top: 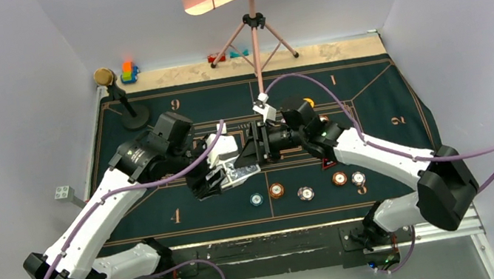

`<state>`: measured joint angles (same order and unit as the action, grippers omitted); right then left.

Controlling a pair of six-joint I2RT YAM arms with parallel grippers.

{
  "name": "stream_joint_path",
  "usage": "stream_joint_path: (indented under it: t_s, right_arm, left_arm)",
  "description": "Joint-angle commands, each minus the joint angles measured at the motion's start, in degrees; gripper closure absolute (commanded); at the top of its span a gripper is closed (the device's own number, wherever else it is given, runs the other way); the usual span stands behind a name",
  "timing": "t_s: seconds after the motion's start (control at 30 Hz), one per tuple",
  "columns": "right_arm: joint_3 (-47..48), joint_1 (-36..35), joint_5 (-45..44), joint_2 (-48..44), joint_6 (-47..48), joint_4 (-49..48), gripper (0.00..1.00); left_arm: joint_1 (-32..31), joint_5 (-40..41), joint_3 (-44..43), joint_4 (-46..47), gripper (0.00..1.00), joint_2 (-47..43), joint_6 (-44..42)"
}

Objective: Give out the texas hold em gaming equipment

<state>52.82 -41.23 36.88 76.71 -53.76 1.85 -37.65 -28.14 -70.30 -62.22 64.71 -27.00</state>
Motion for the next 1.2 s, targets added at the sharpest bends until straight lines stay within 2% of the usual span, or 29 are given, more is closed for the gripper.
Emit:
stream_joint_path:
  t_s: [0.0, 1.17]
  right_arm:
    - [2.1, 1.5, -2.2, -3.2, 3.9, 4.6, 0.43]
    - [4.3, 6.0, -6.6, -10.2, 8.6, 12.5, 0.55]
  left_arm:
    - [-0.1, -2.0, -3.0, 1.2, 1.0, -1.4, 0.7]
    - [0.6, -4.2, 0.0, 5.5, 1.0, -3.3, 5.4]
